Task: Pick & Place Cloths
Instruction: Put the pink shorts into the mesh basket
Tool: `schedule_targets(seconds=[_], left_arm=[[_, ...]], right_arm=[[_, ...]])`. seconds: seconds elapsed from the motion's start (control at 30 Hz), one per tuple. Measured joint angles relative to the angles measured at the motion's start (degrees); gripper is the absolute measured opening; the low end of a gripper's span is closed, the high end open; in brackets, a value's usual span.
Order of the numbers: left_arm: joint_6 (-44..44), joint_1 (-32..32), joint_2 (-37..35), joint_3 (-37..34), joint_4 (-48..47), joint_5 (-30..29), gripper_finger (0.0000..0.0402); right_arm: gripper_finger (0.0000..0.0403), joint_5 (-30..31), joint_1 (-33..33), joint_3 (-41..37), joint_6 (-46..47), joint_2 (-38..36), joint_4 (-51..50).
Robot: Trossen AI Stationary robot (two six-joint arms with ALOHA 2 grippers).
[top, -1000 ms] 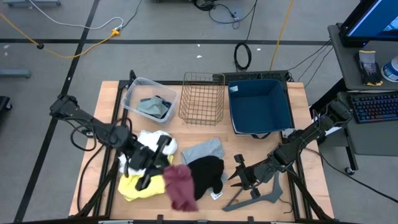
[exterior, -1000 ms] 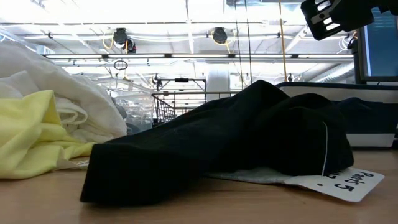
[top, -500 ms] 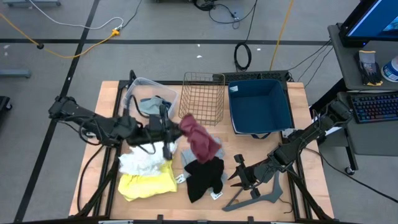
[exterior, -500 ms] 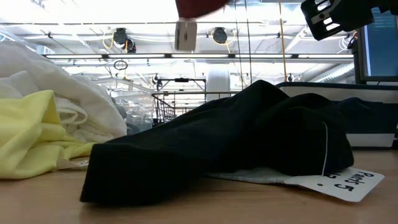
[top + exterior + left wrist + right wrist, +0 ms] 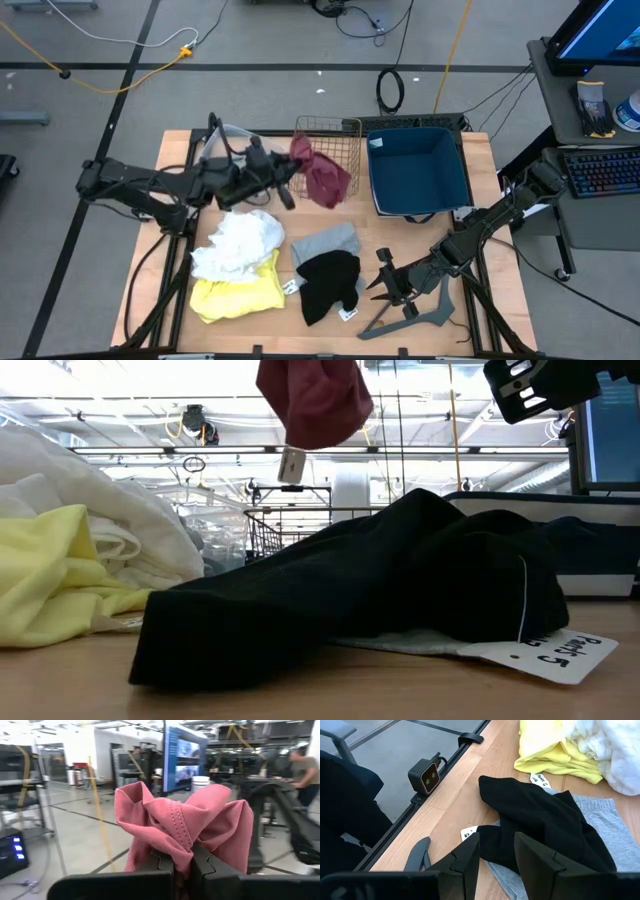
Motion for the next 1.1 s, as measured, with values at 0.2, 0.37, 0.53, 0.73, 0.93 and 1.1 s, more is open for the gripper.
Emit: schedule_targets(seconds=[0.2,0.37,0.53,0.73,0.93,1.1], left_arm=[[0.8,4.6,0.0,0.0,0.0,-0.6,0.0005],[1.1,7.8,0.0,0.0,0.0,-0.6,0.0006],[1.2,10.6,2.3,0.0,1.1,-0.4,0.0004],[1.0,14.0,7.9,0.1,3.2,0.9,0.0004],[-1.1,17.1,12.7,4.0,-1.4,1.1,0.0007],[-3.3,19.1,18.0,11.7,-12.0,1.1,0.0007]], right_arm=[[0.0116,0.0,0.0,0.0,0.0,0.0,0.0],[0.0116,0.0,0.0,0.0,0.0,0.0,0.0],[0.0116,0.0,0.0,0.0,-0.2,0.0,0.0],[0.0116,0.0,0.0,0.0,-1.0,0.0,0.0],[0.0116,0.0,0.0,0.0,-0.9,0.0,-0.1],[0.0116,0.0,0.0,0.0,-1.0,0.0,-0.4]])
